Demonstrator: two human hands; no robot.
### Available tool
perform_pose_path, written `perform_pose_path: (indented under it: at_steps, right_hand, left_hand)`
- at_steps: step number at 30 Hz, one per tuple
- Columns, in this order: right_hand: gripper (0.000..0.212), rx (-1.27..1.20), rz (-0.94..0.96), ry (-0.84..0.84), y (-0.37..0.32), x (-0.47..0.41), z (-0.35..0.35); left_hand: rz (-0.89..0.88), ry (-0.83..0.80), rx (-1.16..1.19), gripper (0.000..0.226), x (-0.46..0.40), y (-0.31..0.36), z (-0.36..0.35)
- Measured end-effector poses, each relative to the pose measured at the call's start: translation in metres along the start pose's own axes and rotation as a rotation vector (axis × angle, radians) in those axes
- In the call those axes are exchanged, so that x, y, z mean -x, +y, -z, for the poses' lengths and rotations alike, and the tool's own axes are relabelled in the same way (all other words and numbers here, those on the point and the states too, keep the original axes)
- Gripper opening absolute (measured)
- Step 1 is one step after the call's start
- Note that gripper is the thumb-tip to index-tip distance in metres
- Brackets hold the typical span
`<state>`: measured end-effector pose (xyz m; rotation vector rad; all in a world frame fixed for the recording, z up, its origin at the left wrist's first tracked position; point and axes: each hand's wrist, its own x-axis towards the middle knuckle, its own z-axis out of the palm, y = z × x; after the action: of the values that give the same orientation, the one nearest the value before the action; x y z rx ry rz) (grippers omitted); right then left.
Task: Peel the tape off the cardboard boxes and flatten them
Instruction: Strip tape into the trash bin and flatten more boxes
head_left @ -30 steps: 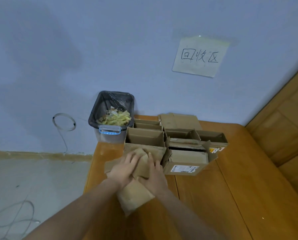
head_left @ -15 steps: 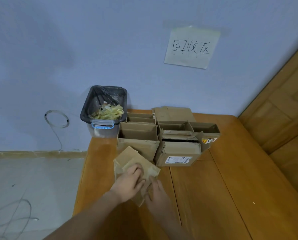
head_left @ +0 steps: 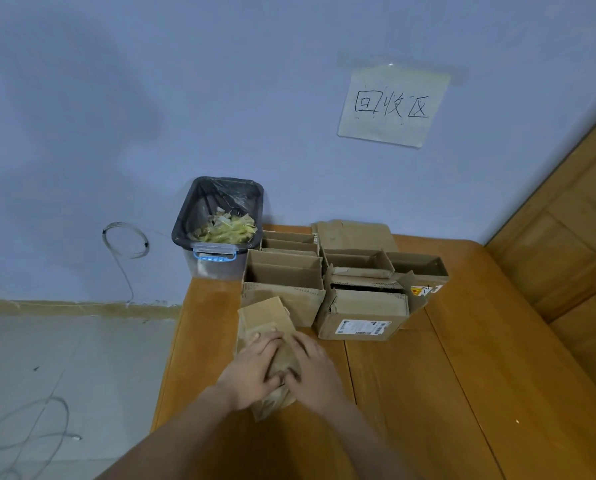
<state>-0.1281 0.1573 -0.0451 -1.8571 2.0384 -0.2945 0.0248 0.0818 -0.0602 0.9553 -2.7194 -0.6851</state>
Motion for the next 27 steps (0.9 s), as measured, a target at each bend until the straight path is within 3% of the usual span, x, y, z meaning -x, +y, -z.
perform_pose_path:
  at_steps: [8, 14, 22, 27]
  right_hand:
    - [0.055, -0.024, -0.025, 0.031, 0.009, 0.015, -0.018]
    - [0.054, 0.03, -0.042, 0.045, 0.007, 0.021, -0.02]
    - [0.043, 0.11, 0.008, 0.262, -0.007, 0.034, -0.02]
    - [0.039, 0.112, 0.039, 0.302, -0.007, 0.038, -0.019]
  left_hand:
    - [0.006, -0.145, -0.025, 0.101, -0.007, -0.011, -0.002]
    - [0.023, -0.101, 0.025, 0.1, -0.007, -0.012, -0.006]
    - [0.01, -0.073, 0.048, 0.099, -0.006, -0.012, -0.004]
    - [0.034, -0.096, 0.052, 0.101, -0.005, -0.01, -0.003]
